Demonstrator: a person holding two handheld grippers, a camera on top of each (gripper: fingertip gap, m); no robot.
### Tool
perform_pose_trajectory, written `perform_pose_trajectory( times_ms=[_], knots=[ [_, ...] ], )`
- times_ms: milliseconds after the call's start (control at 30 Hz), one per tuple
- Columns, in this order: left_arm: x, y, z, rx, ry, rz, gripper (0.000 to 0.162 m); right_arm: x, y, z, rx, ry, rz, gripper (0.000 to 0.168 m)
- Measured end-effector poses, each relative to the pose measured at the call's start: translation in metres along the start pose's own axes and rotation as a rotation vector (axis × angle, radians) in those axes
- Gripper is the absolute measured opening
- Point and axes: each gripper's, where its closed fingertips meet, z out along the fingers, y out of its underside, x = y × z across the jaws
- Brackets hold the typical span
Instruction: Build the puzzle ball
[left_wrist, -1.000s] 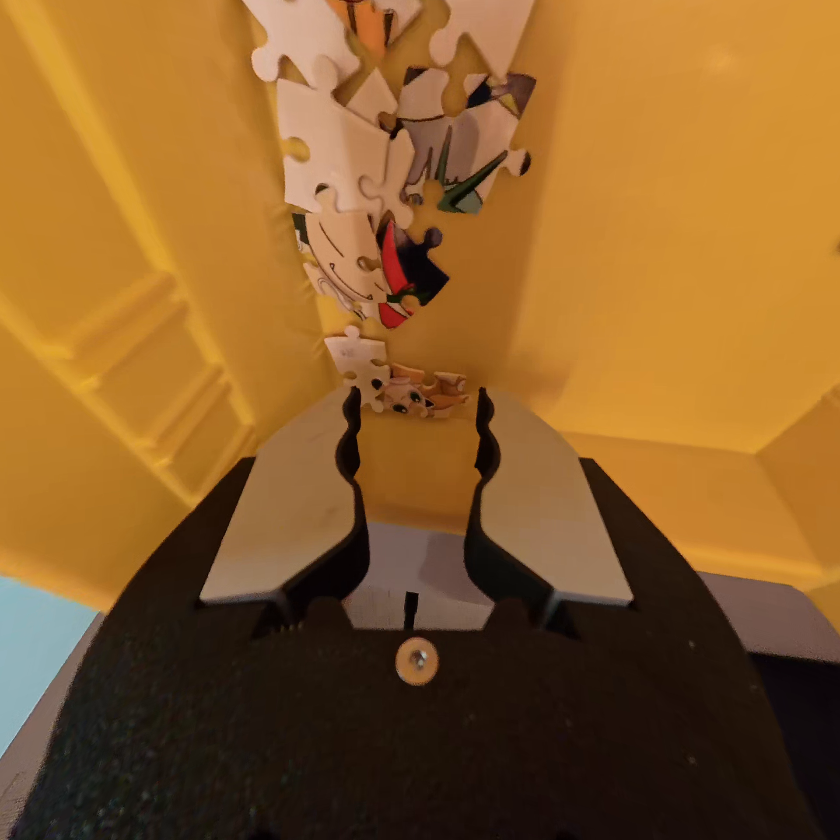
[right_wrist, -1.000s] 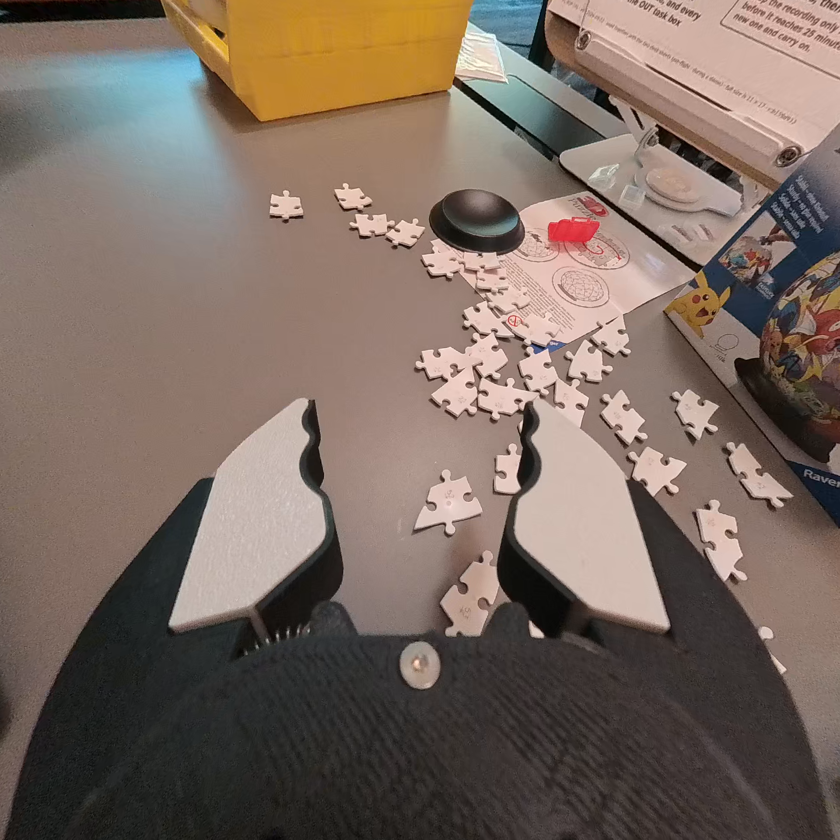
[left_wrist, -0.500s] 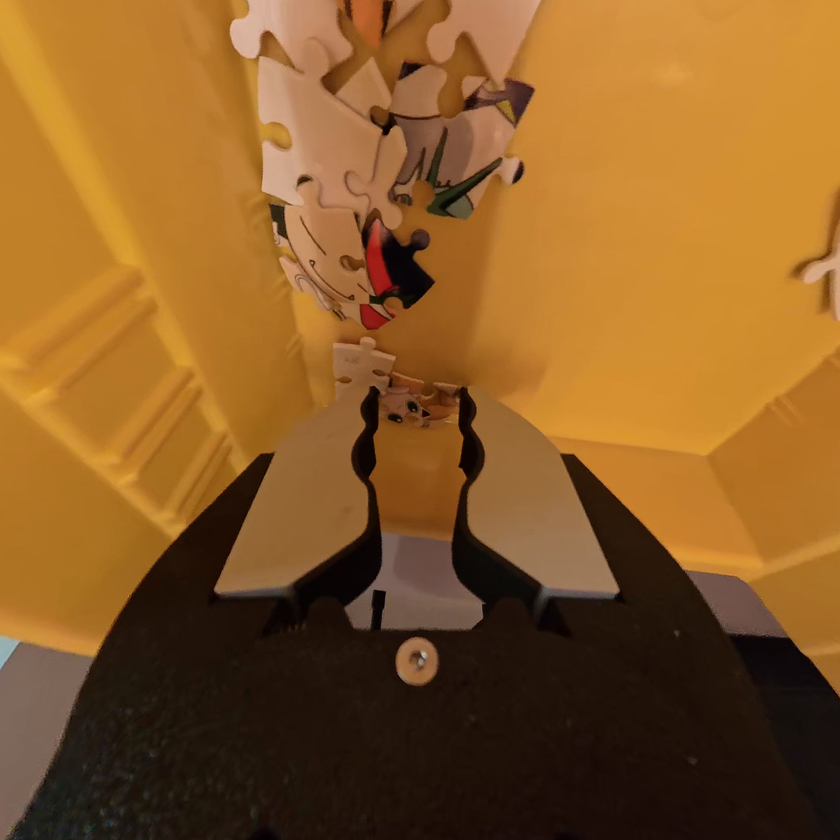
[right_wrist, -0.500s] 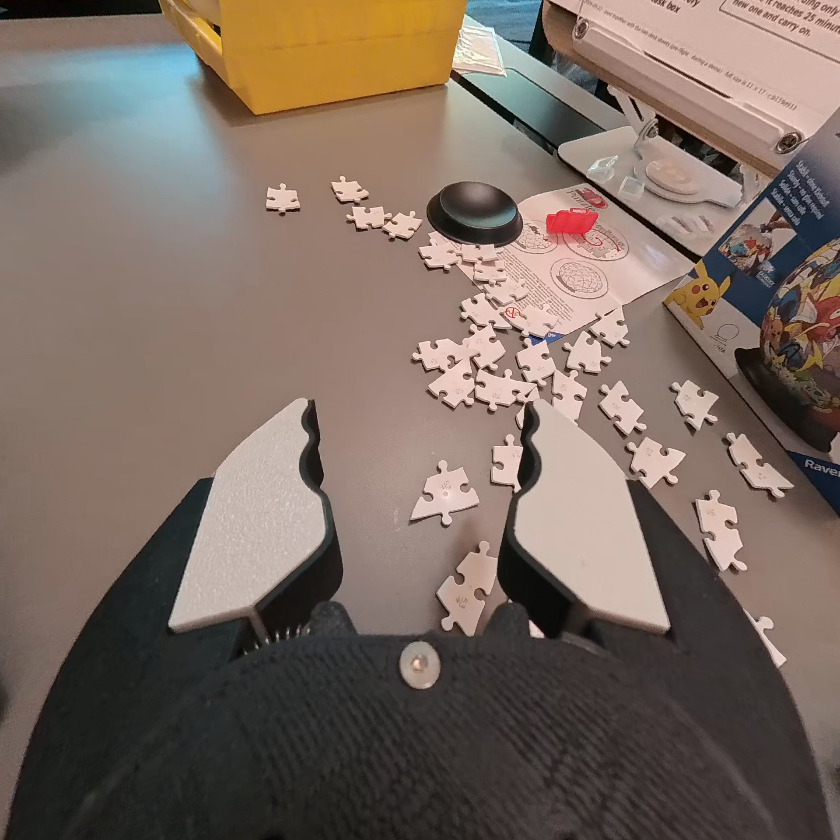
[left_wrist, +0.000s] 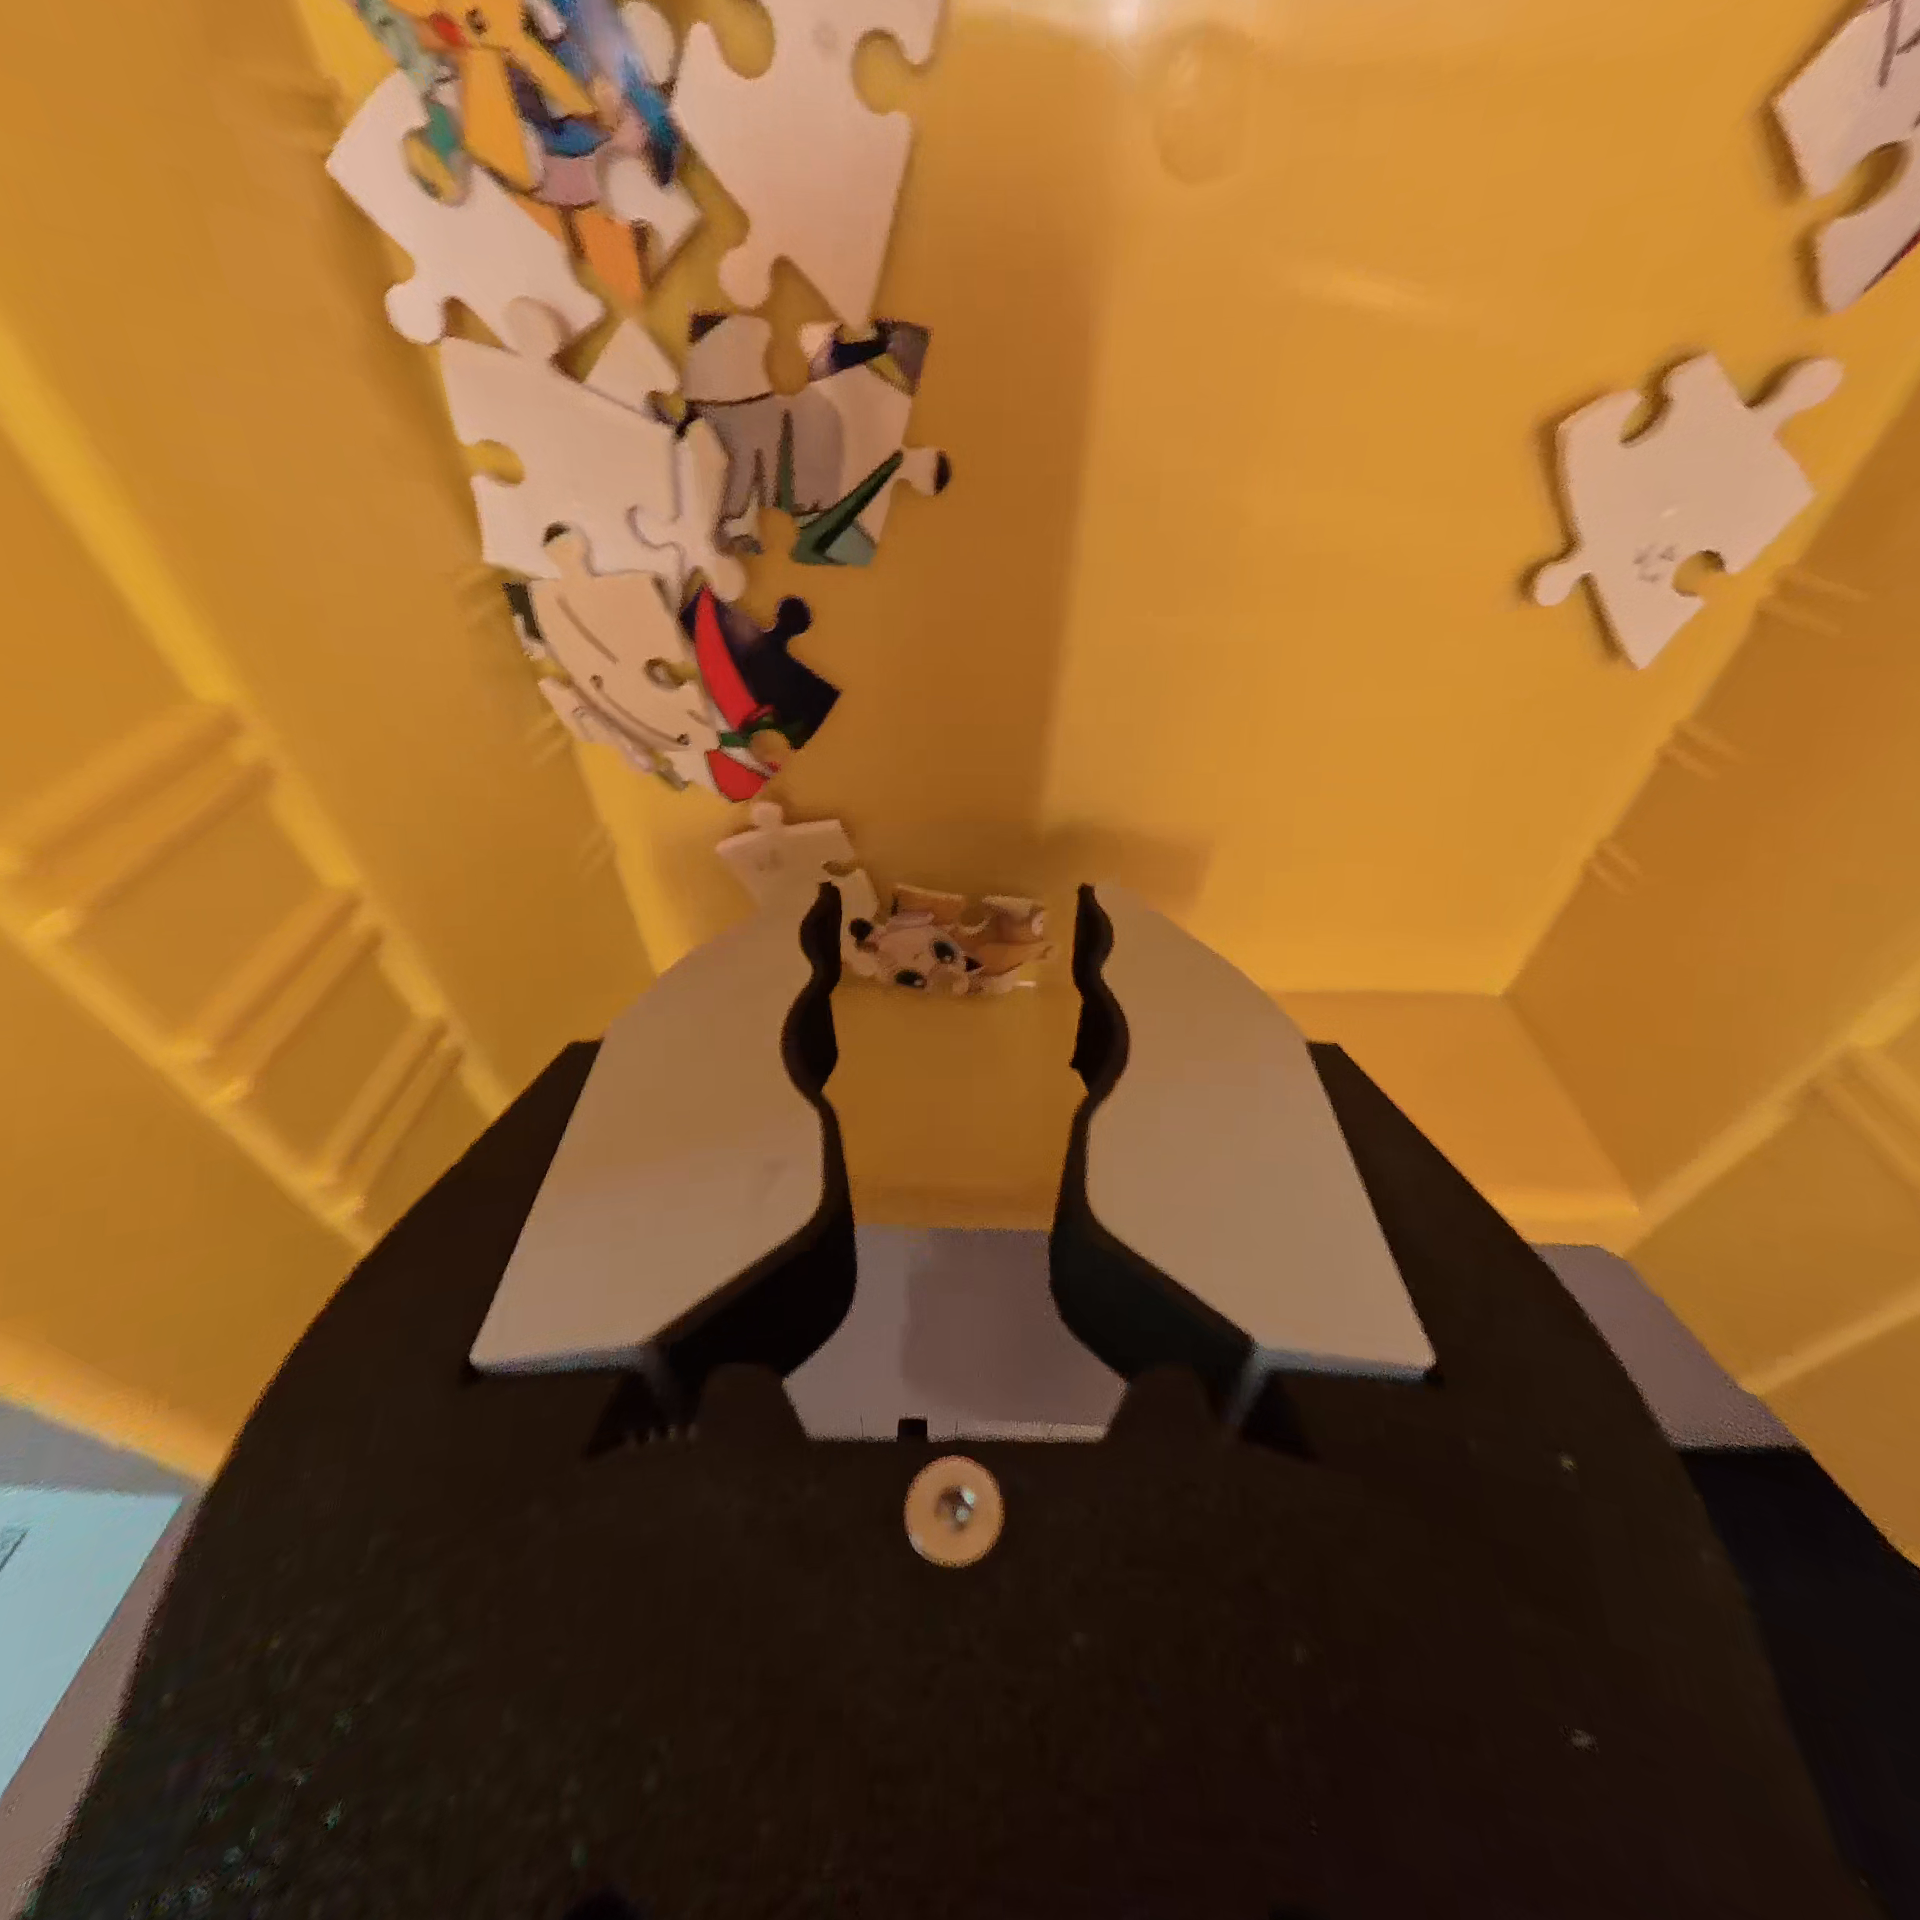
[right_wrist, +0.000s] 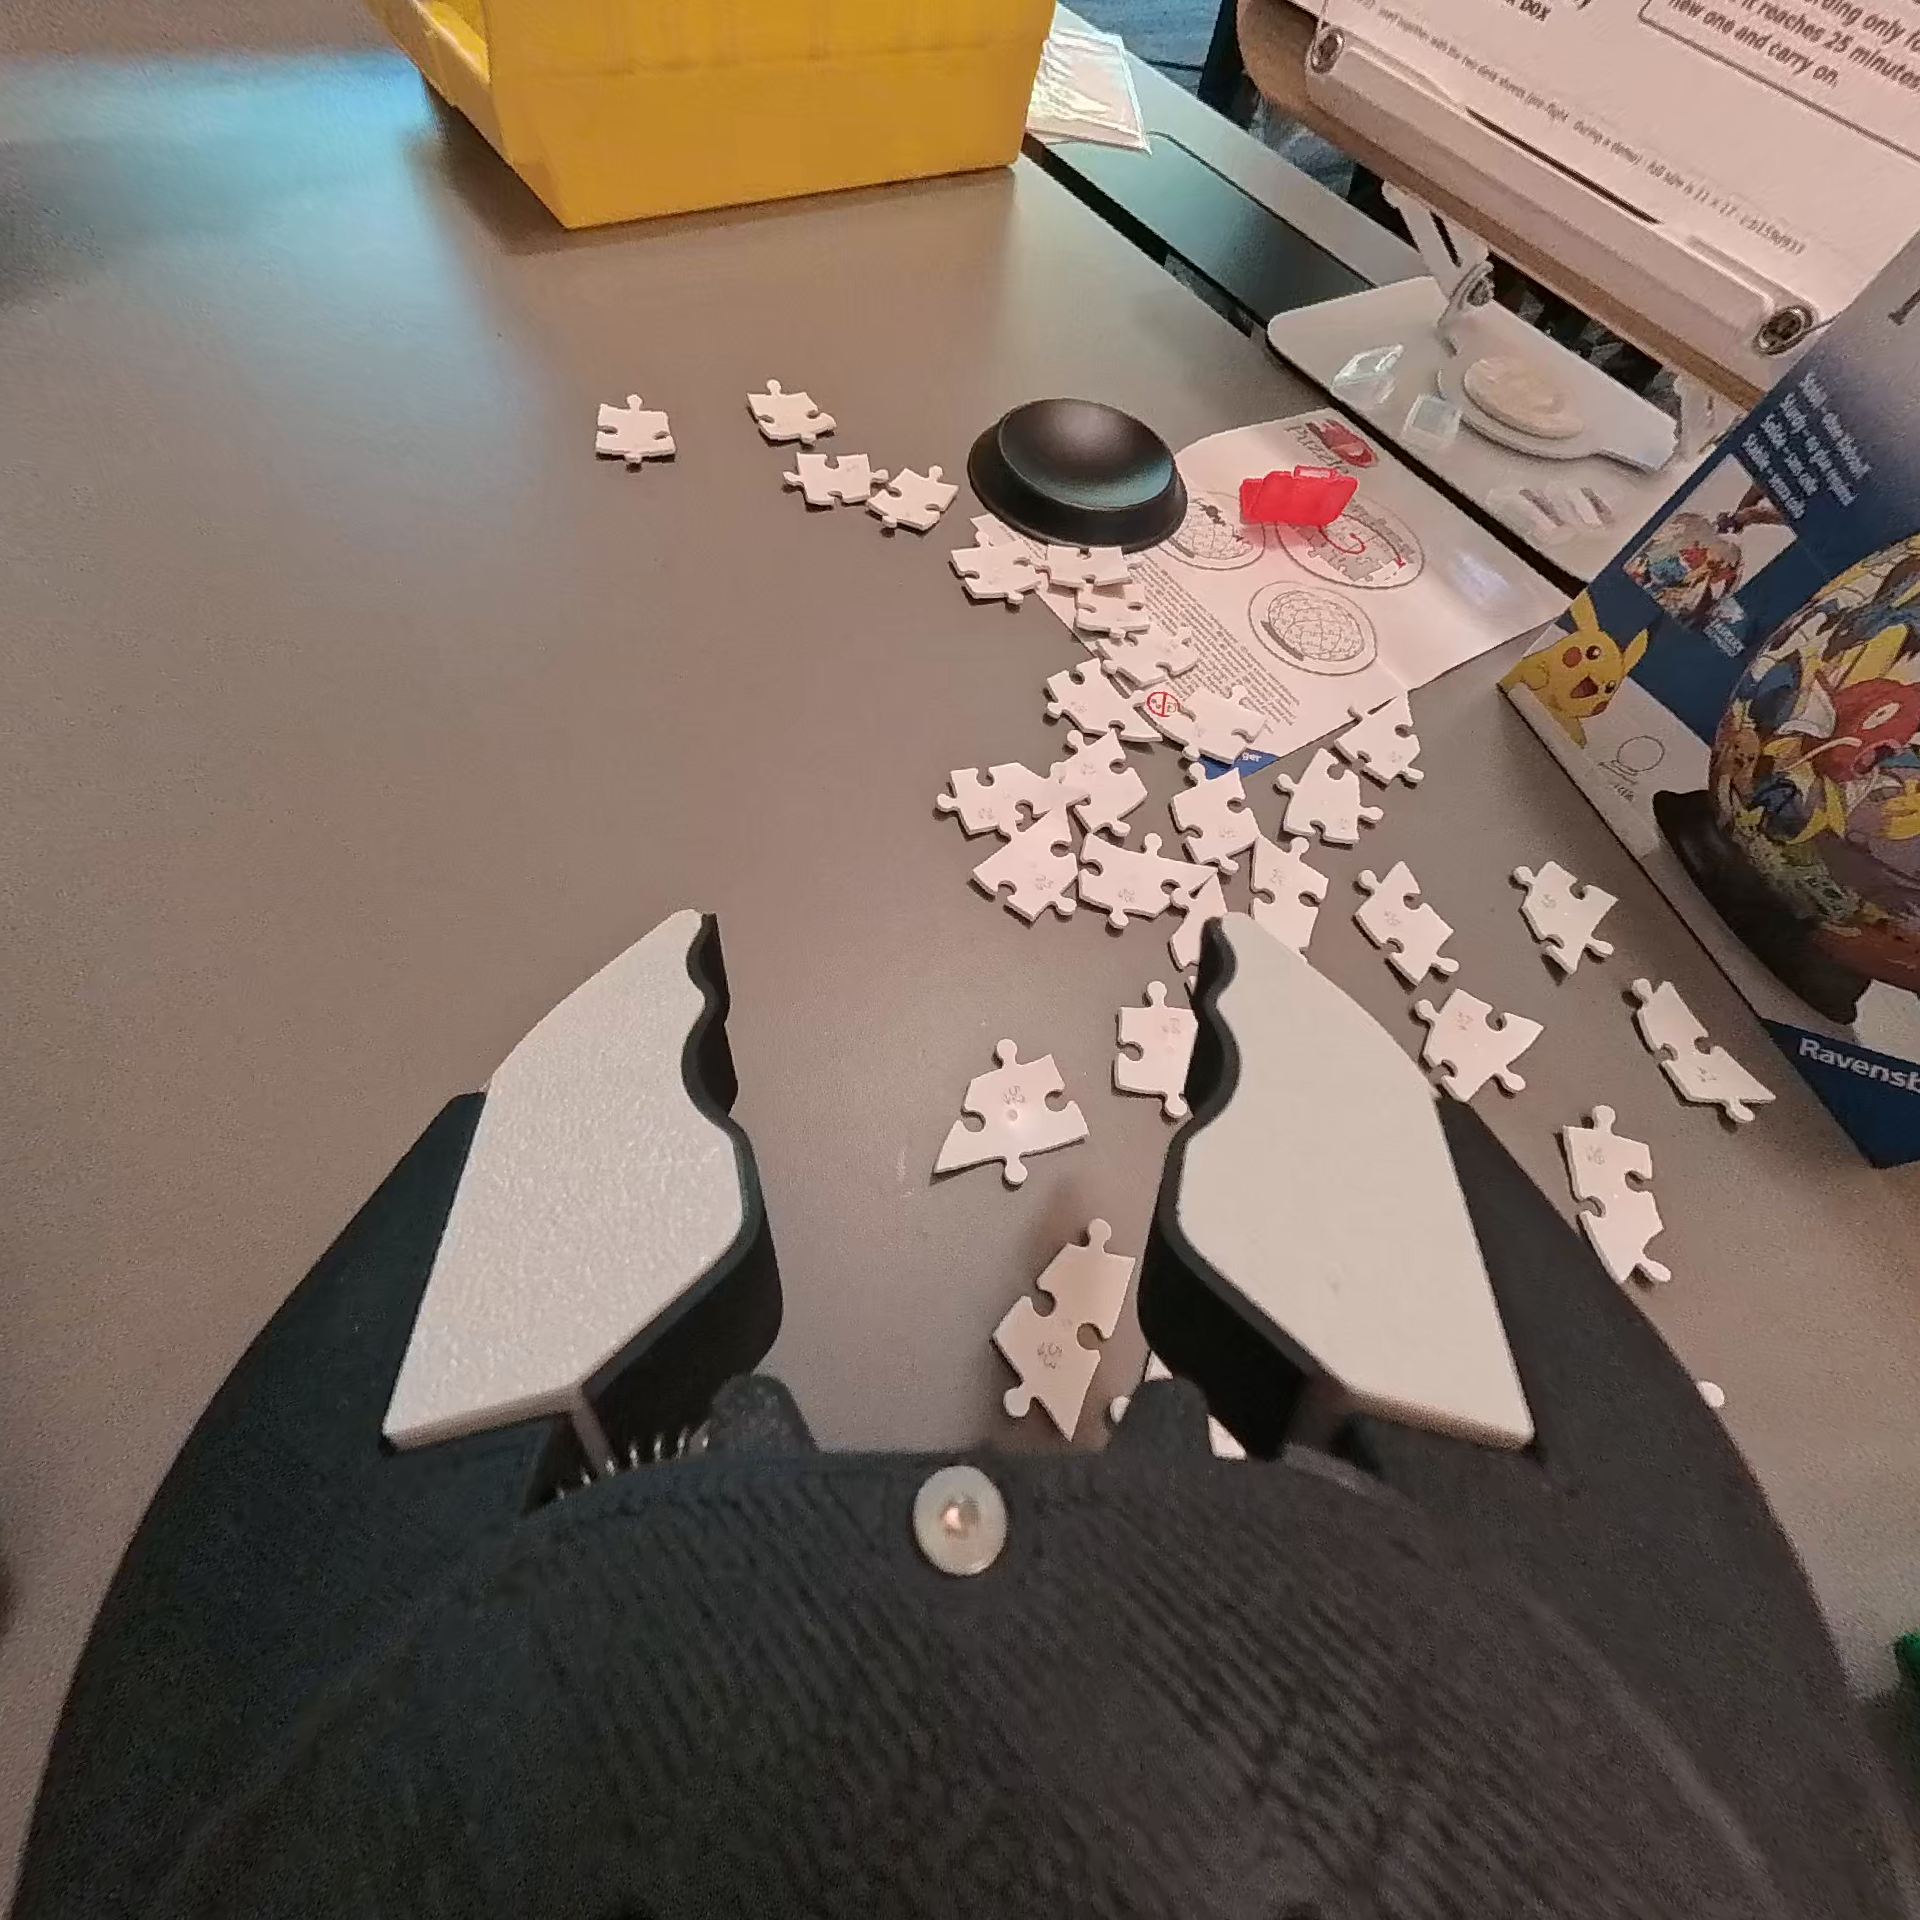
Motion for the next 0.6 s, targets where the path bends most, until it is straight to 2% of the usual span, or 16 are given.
perform_pose_trajectory(
  times_ms=[167, 300, 467, 600],
  knots=[
    [0.001, 0.020, 0.006, -0.138, -0.019, 0.038, 0.044, 0.000, 0.002, 0.002, -0.010, -0.007, 0.004, 0.087],
    [0.002, 0.017, 0.012, -0.157, -0.017, 0.007, 0.050, -0.002, 0.001, 0.002, -0.019, -0.011, -0.011, 0.087],
    [0.004, 0.018, 0.013, -0.186, 0.006, -0.012, 0.042, 0.001, 0.002, -0.001, -0.018, 0.002, -0.001, 0.088],
    [0.003, 0.019, 0.014, -0.201, 0.001, -0.005, 0.041, 0.001, 0.005, -0.002, -0.023, 0.006, -0.003, 0.088]
  ],
)
